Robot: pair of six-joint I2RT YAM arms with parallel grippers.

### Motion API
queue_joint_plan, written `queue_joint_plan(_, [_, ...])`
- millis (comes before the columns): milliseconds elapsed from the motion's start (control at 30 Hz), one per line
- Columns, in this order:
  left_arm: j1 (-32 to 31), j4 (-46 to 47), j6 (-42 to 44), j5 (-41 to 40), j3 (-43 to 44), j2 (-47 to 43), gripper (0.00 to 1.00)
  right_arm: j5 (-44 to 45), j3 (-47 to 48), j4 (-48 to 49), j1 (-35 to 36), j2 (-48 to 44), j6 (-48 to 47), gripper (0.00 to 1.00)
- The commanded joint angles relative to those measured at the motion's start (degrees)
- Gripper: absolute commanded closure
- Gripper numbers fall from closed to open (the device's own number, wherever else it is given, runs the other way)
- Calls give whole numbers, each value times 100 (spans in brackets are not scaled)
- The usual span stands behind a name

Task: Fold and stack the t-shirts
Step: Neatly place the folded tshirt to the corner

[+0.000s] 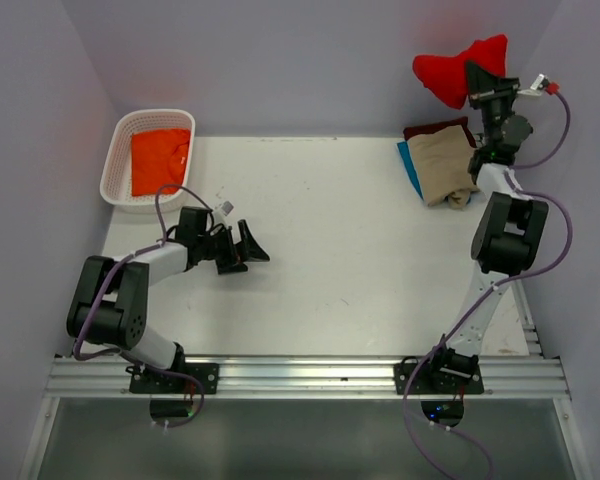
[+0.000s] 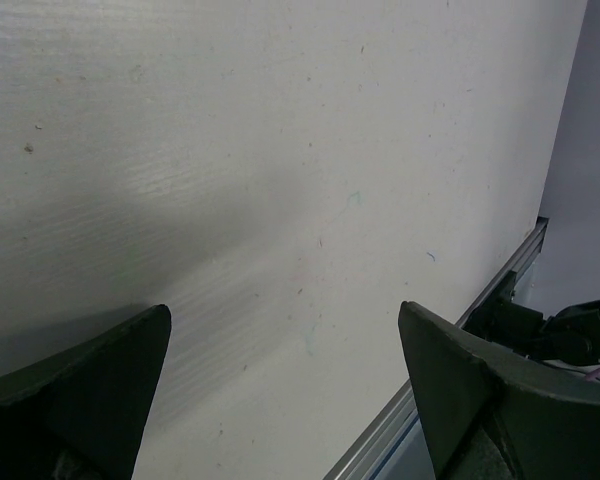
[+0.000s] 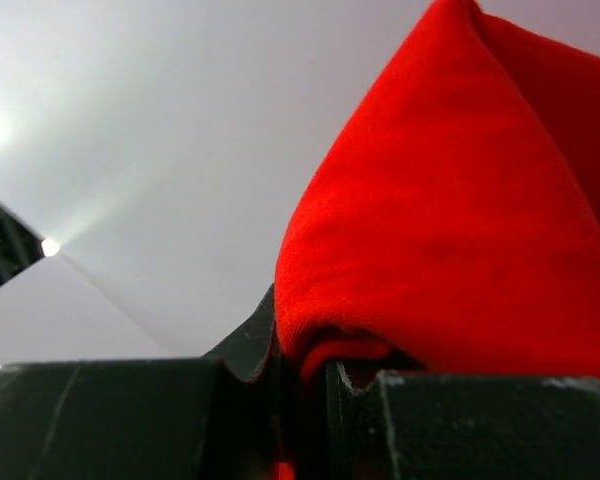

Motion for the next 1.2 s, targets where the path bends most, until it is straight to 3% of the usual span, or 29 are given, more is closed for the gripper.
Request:
queue_joint_plan(0, [43, 417, -31, 180, 138, 104, 0, 217, -1081, -55, 118, 88, -561, 100])
queue_joint_plan(167, [43, 577, -101, 347, -64, 201, 0, 929, -3438, -249, 215, -369, -1432, 100])
queue_joint_plan(367, [51, 569, -102, 356, -108, -53, 0, 957, -4366, -108, 232, -765, -1538, 100])
queue_joint_plan(600, [51, 551, -111, 338, -161, -133, 0, 755, -3323, -293, 250, -1398, -1170, 100])
queue_joint_plan(733, [51, 560, -111, 355, -109, -71, 0, 701, -1988, 6, 259, -1014, -730, 100])
queue_joint_plan(900, [51, 420, -76, 373, -38, -132, 0, 1237, -238, -792, 250, -222, -607, 100])
queue_joint_plan(1033, [51, 33, 83, 321, 111, -273, 0, 1834, -112, -1206, 329, 60, -1071, 100])
queue_joint_plan(1167, [51, -108, 153, 285, 112, -344, 0, 2116, -830, -1251, 329, 210, -1204, 100])
